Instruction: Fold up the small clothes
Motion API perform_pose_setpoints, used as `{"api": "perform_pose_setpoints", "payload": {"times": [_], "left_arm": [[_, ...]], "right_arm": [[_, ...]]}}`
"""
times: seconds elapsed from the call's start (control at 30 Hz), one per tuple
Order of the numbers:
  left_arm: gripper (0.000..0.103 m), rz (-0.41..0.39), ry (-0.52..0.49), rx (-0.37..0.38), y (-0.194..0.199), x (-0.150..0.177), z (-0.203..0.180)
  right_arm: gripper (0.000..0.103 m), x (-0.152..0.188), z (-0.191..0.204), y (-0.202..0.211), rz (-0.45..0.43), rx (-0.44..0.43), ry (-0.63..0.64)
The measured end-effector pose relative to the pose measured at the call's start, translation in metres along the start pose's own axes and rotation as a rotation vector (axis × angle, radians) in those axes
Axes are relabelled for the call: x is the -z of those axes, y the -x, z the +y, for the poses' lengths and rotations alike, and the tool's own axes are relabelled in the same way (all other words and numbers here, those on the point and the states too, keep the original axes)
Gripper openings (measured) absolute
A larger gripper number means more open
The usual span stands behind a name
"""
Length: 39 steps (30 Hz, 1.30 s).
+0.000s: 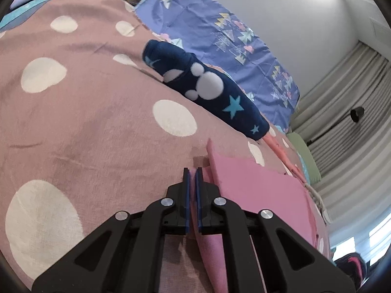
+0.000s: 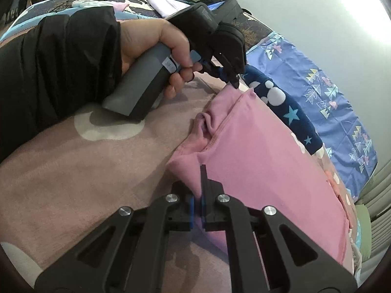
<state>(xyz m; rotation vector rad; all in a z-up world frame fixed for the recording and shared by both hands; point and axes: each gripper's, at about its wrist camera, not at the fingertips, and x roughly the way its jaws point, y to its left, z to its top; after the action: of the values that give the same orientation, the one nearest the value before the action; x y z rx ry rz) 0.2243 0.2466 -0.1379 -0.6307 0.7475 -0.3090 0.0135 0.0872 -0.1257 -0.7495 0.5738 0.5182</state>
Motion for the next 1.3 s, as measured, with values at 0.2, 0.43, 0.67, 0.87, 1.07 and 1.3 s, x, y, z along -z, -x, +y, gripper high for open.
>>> {"api": "perform_pose_setpoints", "payload": {"times": [0.2, 0.43, 0.67, 0.87, 1.07, 1.3], "left_arm": [[0.004, 0.002, 0.033, 0.012, -0.001, -0.001, 0.006], [0.054, 0.018, 0.096, 0.092, 0.020, -0.007, 0.019], [0.055, 0.130, -0.003, 0.158, -0.005, 0.007, -0.002], [0.011, 0.150, -0.054, 0.077, -0.029, 0.012, -0.024], [0.006, 0.058, -0.022, 0.121, -0.013, 0.004, -0.026], [0.007, 0.128, -0.047, 0.036, -0.031, 0.010, -0.015]], "right_arm": [[0.005, 0.001, 0.004, 0.006, -0.011, 0.010, 0.011], [0.008, 0.002, 0.015, -0.003, 0.024, 0.060, 0.083], [0.008, 0.003, 0.021, -0.005, 0.027, 0.114, 0.116], [0.008, 0.001, 0.022, -0.010, 0.047, 0.136, 0.122], [0.004, -0.010, -0.001, 0.011, -0.050, 0.054, 0.006], [0.005, -0.006, -0.003, -0.005, 0.044, -0.027, -0.047]]}}
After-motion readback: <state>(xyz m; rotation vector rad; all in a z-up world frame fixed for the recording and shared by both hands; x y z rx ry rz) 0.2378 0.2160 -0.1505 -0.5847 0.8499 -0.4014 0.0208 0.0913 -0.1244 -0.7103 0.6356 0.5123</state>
